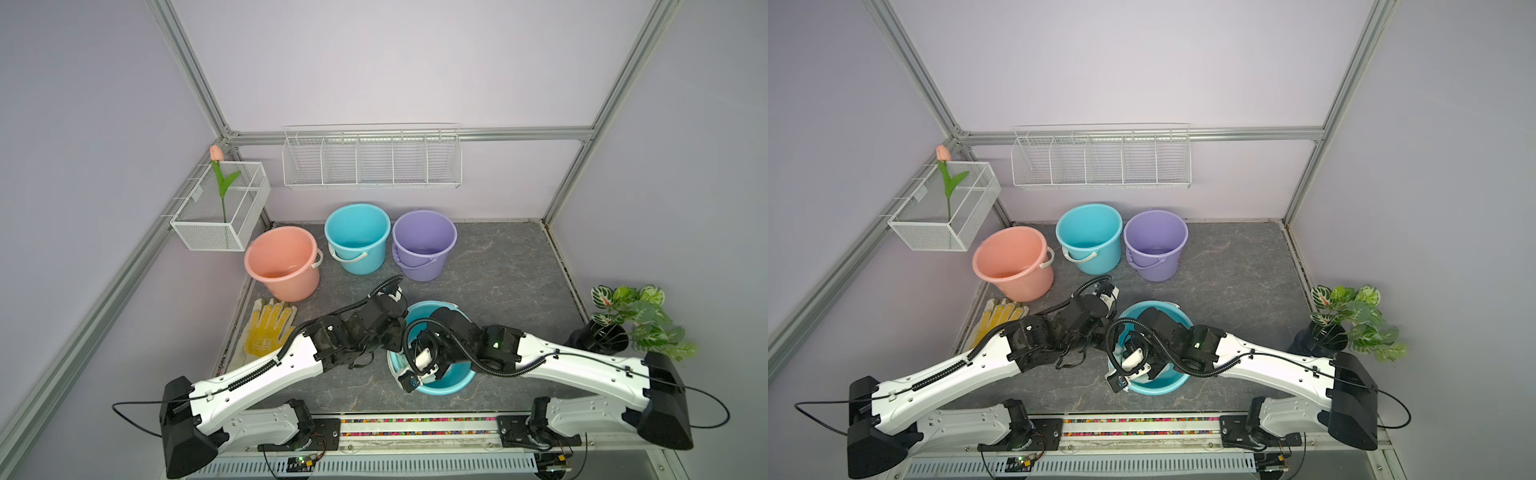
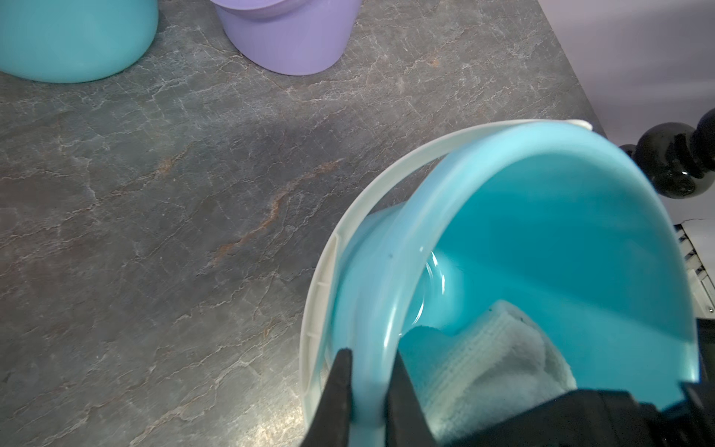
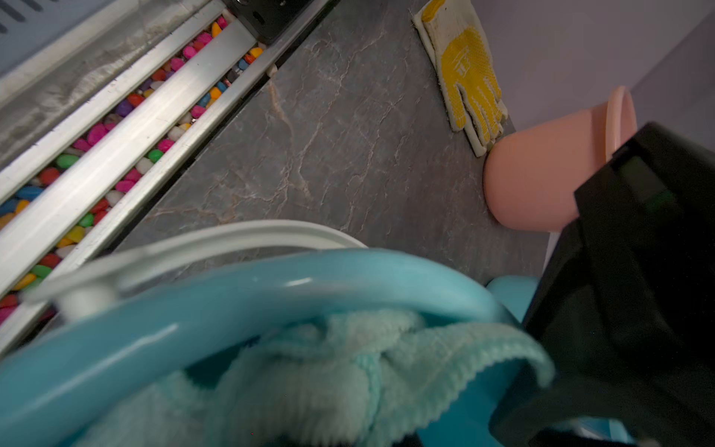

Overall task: Wipe the inside of the bucket with a cloth
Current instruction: Wipe the dirt from the inside of the bucket.

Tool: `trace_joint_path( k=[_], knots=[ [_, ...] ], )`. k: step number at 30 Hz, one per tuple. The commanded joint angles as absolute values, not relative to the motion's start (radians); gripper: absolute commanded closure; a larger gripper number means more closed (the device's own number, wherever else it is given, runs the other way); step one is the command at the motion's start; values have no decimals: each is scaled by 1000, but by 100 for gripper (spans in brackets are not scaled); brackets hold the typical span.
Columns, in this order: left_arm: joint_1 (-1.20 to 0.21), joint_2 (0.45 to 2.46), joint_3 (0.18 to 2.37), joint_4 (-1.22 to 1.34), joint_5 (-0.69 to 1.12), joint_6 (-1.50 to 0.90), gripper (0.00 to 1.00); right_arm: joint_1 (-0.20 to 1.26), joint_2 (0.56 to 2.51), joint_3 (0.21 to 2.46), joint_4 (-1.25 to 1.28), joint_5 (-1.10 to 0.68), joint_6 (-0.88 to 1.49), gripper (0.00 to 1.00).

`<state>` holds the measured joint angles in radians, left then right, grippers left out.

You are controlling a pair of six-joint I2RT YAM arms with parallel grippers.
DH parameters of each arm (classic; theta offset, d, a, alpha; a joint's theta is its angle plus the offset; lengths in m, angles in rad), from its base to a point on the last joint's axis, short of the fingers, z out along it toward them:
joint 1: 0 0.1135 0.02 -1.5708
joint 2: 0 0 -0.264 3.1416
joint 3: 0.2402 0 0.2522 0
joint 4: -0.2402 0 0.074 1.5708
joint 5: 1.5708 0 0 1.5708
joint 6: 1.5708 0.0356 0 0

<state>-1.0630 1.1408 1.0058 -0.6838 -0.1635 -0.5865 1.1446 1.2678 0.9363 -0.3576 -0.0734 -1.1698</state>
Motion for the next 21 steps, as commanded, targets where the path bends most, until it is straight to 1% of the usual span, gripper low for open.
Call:
trace_joint_path(
  k=[1,7,14,21],
  knots=[
    [-1065,1132,1015,-629,-151,-592,100,1127,1297,939,-197,-37,-1270,93],
    [-1065,1131,1011,-626,-136,-594,100,1042,1293,908,-105,-20,-1438,93],
    [-1065,1130,1012,-623,-131,-594,100,972,1303,930,-72,-2,-1623,93],
    [-1065,1126,1011,-630,-133,-592,100,949,1291,983,-196,129,-1678,93]
  ],
)
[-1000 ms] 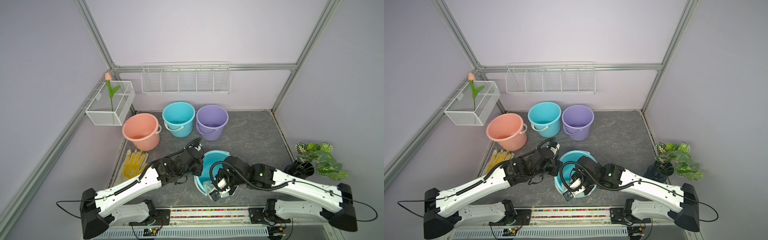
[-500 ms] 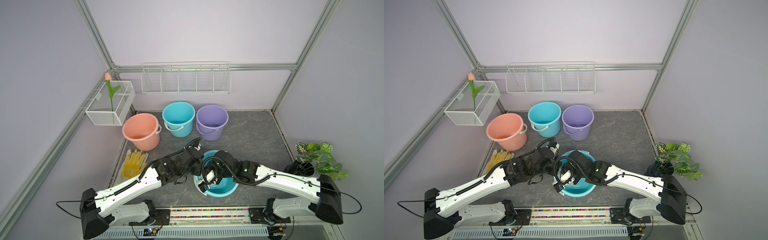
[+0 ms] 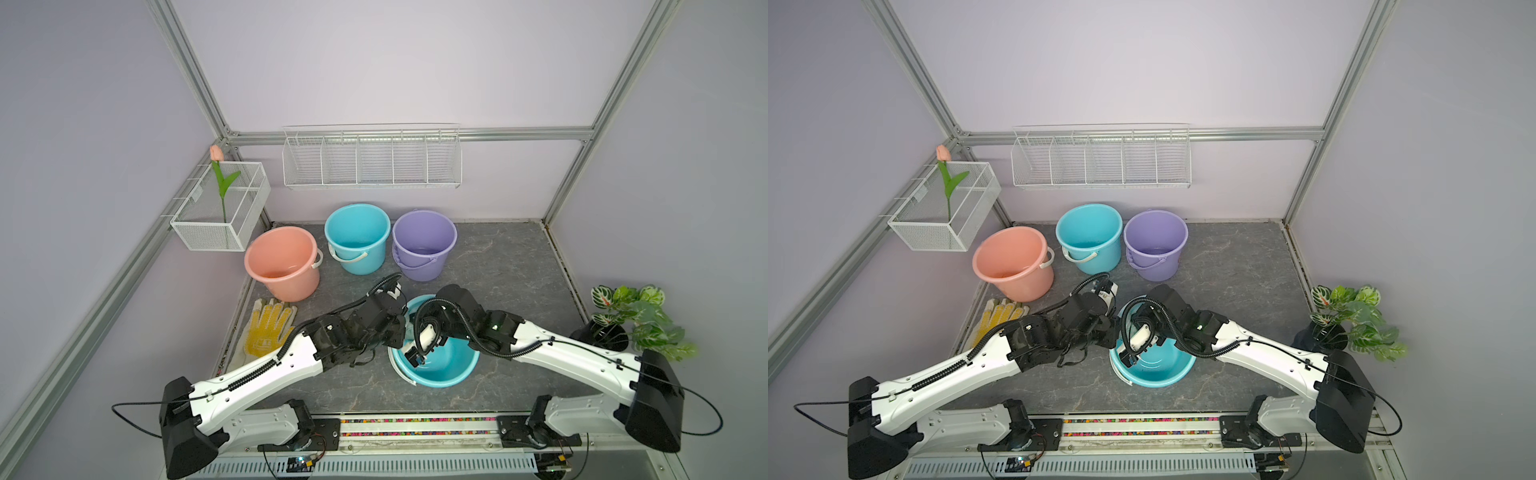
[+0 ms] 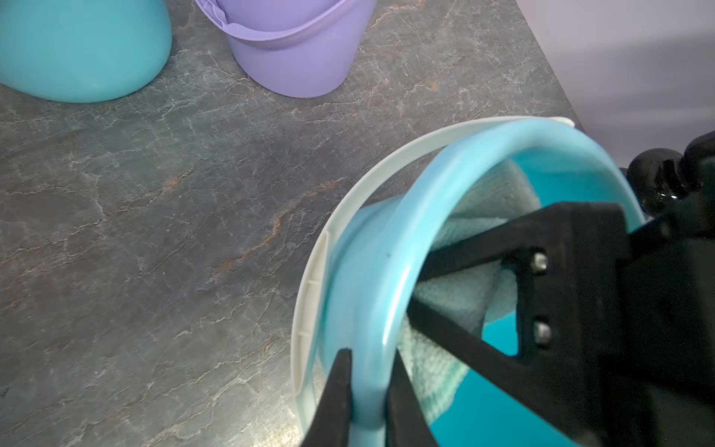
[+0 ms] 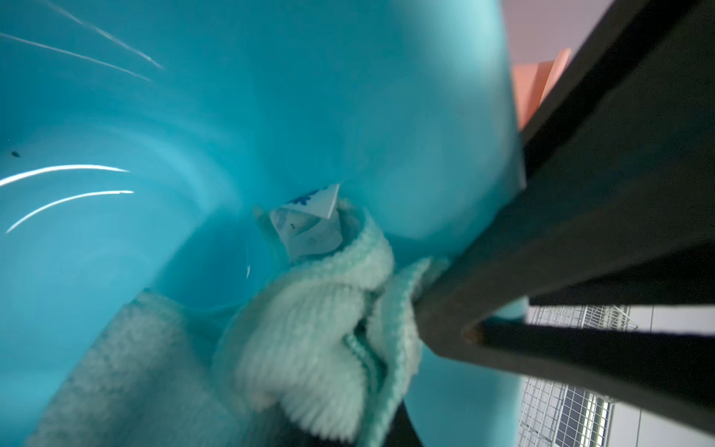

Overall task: Wipe the inside of the bucket with a cloth
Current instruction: Wipe the dirt from the inside of the bucket.

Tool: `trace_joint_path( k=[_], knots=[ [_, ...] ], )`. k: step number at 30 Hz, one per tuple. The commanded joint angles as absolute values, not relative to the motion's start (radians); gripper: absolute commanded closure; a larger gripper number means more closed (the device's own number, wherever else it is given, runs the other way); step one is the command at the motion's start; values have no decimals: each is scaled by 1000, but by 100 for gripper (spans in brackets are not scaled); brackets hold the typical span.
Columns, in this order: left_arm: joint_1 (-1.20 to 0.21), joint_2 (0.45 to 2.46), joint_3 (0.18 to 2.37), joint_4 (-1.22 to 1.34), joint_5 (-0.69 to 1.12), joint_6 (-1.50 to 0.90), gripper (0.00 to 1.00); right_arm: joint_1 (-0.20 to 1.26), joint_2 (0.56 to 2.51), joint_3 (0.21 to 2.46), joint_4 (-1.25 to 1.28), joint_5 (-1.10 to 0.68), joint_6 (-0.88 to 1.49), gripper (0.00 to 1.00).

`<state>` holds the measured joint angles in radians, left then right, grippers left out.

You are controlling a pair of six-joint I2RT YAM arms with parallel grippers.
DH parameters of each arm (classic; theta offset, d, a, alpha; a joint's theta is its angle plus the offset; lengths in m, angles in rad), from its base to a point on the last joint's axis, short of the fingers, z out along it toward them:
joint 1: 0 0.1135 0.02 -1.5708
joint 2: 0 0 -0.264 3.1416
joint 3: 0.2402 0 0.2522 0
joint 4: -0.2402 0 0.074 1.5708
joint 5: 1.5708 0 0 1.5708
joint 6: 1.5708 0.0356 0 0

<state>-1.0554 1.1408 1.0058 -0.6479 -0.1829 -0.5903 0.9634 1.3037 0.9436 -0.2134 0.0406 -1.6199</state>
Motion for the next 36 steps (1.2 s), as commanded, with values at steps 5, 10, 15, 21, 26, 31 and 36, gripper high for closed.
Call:
trace_joint_path(
  k=[5,10,15,21,26,31,36],
  knots=[
    [-1065,1122,1005,-626,-136,-590,100,946,1230,982,-320,215,-1683,93],
    [-1065,1126,1006,-625,-137,-591,100,947,1150,971,-453,288,-1661,93],
    [-1065,1124,1006,-625,-140,-592,100,955,1077,976,-638,327,-1612,93],
    [-1065,1123,1005,-626,-142,-595,100,987,1001,986,-836,291,-1517,93],
    [-1065,1117,1002,-631,-147,-595,100,1019,966,998,-950,133,-1412,93],
    [-1065,1116,999,-631,-148,-597,100,1038,959,1005,-997,-69,-1313,93],
    [-1065,1126,1006,-629,-143,-597,100,1051,986,973,-843,-238,-1213,93]
  ],
)
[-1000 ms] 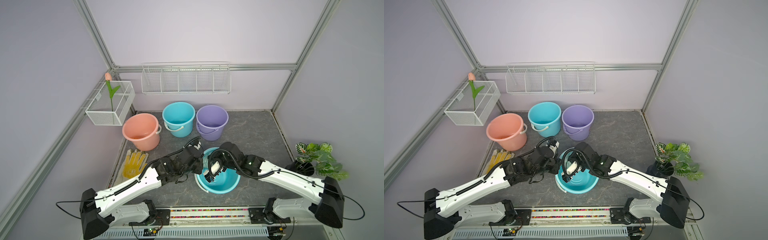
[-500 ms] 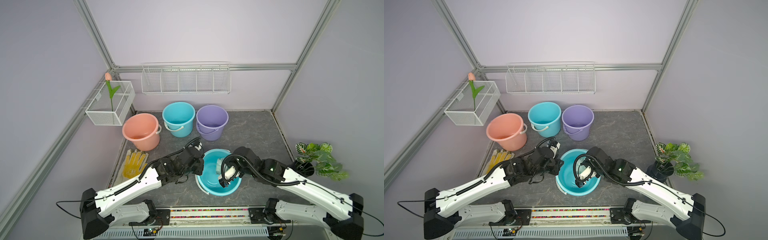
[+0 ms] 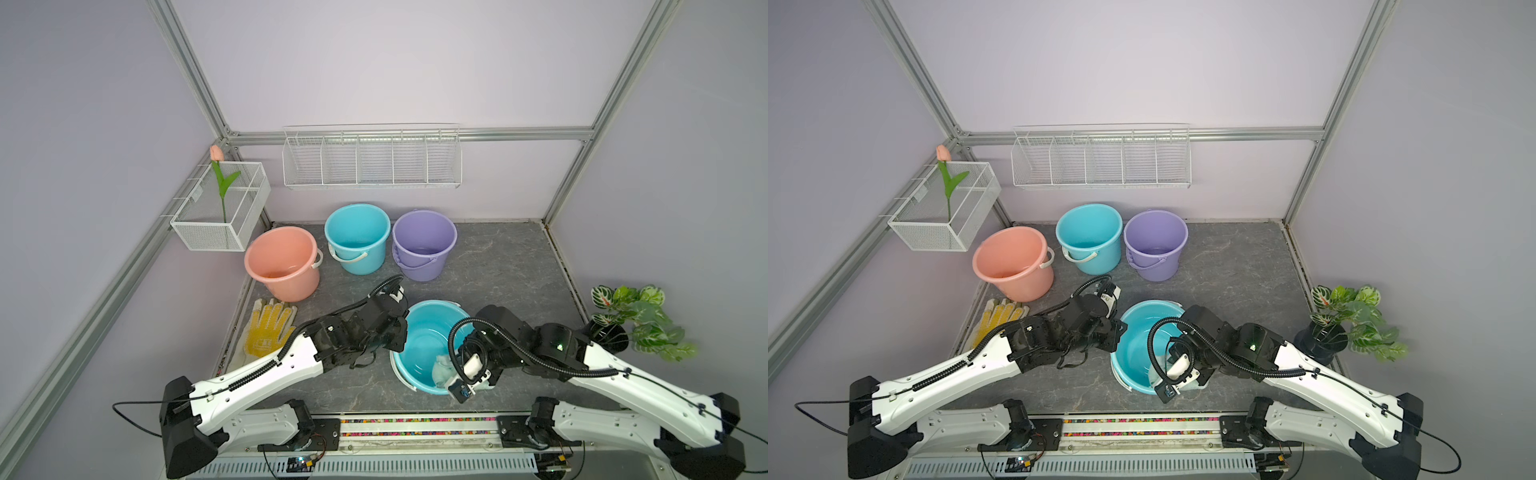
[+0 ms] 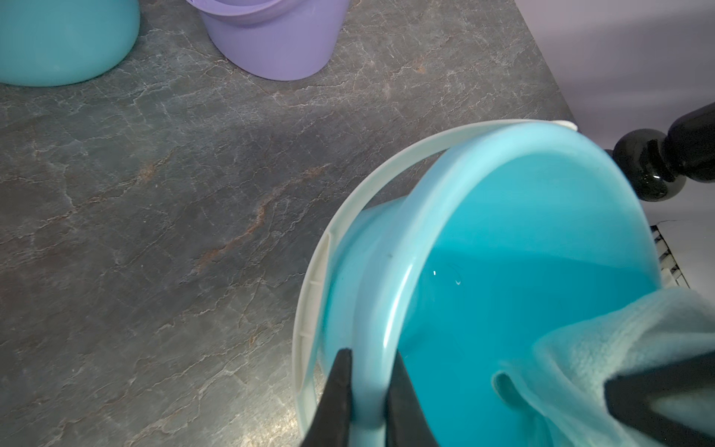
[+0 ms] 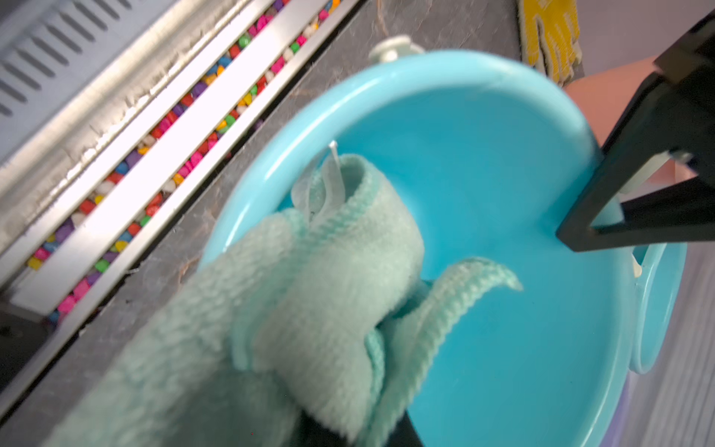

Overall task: Wipe the inside of the bucket with a cloth
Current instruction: Wipe the dirt from the inside of the bucket.

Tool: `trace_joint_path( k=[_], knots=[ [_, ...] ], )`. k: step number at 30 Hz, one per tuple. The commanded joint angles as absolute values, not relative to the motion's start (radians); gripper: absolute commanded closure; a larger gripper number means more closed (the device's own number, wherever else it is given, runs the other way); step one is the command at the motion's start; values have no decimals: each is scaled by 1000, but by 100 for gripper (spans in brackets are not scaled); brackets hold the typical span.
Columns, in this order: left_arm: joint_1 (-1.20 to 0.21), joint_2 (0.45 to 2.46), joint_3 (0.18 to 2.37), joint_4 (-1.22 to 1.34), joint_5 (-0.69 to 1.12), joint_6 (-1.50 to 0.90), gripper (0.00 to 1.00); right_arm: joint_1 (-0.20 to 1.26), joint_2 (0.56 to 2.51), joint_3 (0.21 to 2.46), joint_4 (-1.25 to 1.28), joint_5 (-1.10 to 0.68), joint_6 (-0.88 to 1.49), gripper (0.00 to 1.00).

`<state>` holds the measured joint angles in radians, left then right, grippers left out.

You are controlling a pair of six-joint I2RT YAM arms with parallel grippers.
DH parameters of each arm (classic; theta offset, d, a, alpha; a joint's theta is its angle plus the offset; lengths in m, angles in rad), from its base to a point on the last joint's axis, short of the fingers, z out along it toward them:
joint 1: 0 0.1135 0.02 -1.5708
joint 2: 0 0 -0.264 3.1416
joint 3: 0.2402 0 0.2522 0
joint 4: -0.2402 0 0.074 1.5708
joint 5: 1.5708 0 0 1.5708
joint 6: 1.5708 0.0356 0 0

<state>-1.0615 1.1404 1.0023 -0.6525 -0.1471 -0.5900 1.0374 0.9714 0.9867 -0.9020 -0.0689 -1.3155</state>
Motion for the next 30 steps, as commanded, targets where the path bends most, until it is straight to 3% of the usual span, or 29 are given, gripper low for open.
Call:
trace_joint_path(
  k=[1,8,13,30],
  knots=[
    [-1065,1127,1008,-629,-143,-597,100,1055,995,965,-808,-256,-1197,93],
    [-1065,1126,1004,-625,-142,-599,100,1087,1090,886,-431,-327,-1075,93],
    [-1065,1121,1005,-624,-141,-596,100,1107,1179,887,-252,-242,-1055,93],
    [-1065,1129,1011,-624,-129,-586,100,1108,1345,1158,-530,266,-1719,93]
  ],
)
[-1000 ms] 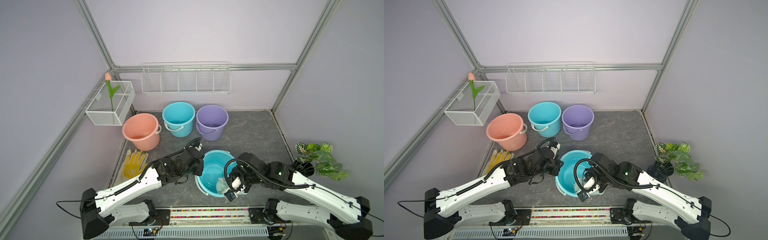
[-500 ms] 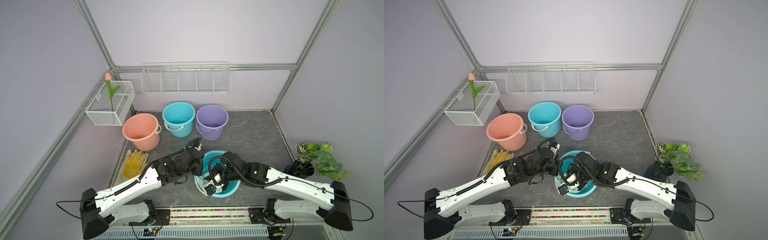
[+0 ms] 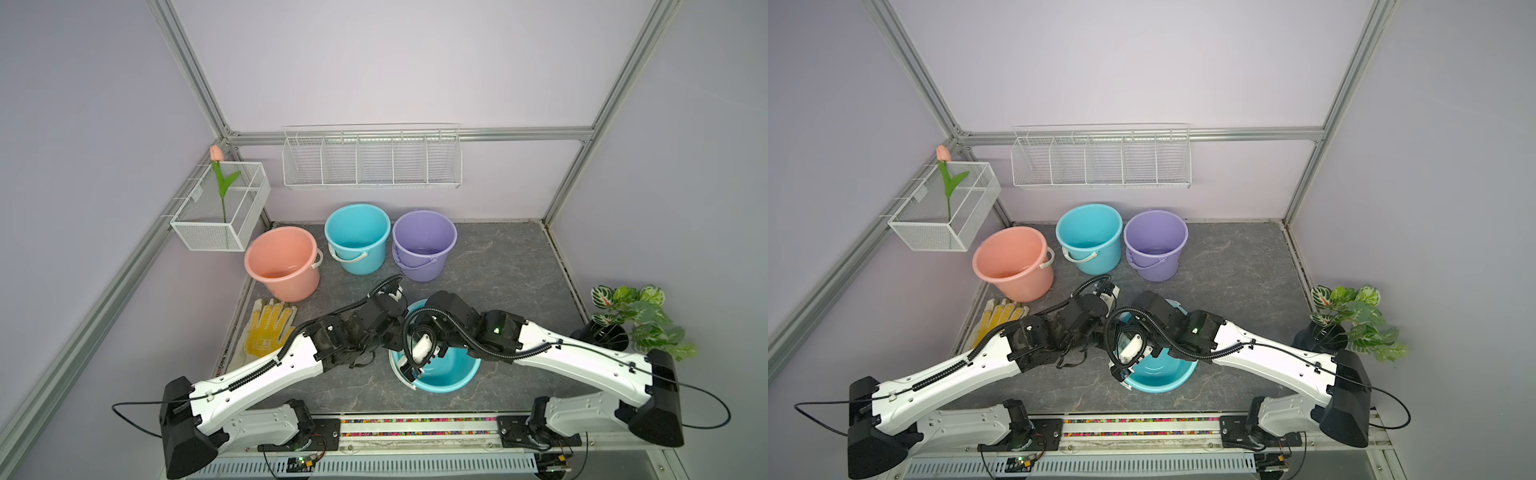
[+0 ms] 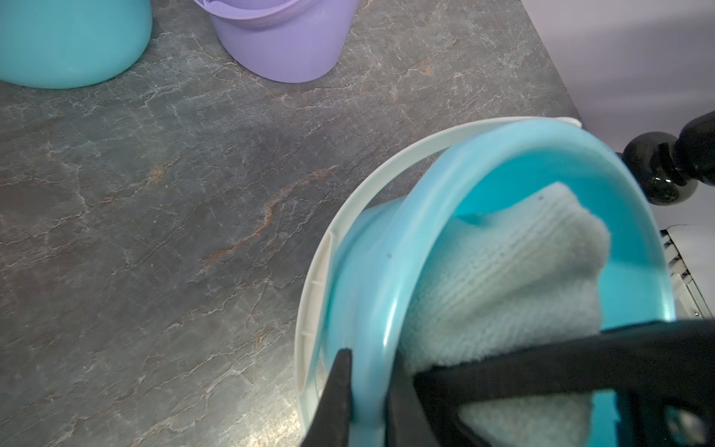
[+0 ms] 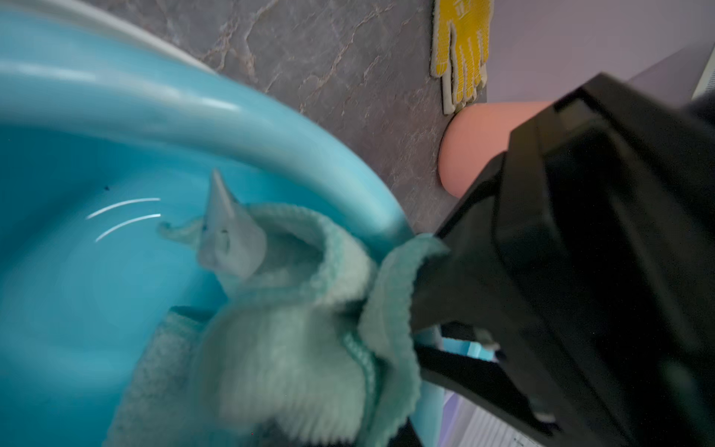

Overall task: Wipe the inside of the bucket with a cloth
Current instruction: Wipe the dirt from the inside of the bucket.

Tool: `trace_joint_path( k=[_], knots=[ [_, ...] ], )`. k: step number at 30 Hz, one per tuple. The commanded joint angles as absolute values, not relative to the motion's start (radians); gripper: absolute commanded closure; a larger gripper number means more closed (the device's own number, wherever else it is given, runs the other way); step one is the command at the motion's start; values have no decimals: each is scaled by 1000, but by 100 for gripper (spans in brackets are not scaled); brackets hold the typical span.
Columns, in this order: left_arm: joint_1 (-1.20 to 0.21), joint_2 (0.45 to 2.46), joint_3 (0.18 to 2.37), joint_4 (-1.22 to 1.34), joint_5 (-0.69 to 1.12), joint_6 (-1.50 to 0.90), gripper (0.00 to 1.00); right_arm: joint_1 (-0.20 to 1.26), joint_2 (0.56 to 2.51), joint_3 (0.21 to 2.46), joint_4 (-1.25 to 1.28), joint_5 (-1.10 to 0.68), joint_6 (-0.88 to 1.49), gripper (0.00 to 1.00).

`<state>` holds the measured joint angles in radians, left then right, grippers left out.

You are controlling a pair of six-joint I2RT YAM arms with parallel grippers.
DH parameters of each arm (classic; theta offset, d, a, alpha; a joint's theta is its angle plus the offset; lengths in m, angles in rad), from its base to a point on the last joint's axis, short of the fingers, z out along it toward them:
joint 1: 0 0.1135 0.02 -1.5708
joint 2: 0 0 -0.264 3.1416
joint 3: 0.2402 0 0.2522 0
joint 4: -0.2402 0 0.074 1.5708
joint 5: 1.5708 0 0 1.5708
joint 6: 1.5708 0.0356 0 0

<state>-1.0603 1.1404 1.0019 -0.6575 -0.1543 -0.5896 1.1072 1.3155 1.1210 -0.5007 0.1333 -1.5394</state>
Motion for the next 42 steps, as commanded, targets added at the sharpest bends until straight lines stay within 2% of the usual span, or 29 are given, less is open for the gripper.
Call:
trace_joint_path(
  k=[1,9,19,26,32,37,39,42],
  knots=[
    [-1065,1129,1012,-624,-130,-586,100,1107,1353,1167,-531,289,-1747,93],
    [-1065,1114,1002,-635,-141,-588,100,1084,1338,1182,-581,411,-1787,93],
    [-1065,1114,1002,-631,-142,-586,100,1064,1206,1093,-746,502,-1675,93],
    [-1065,1114,1003,-634,-144,-589,100,1081,1130,1060,-888,492,-1564,93],
    [-1065,1106,1003,-639,-148,-592,100,1102,1067,1068,-1019,339,-1438,93],
    [-1065,1104,1002,-636,-153,-592,100,1113,1033,1083,-1069,108,-1301,93],
    [-1065,1106,1002,-631,-152,-592,100,1114,1018,1075,-1036,13,-1232,93],
    [-1065,1109,1000,-619,-163,-611,100,1114,984,1022,-852,-110,-1052,93]
  ],
)
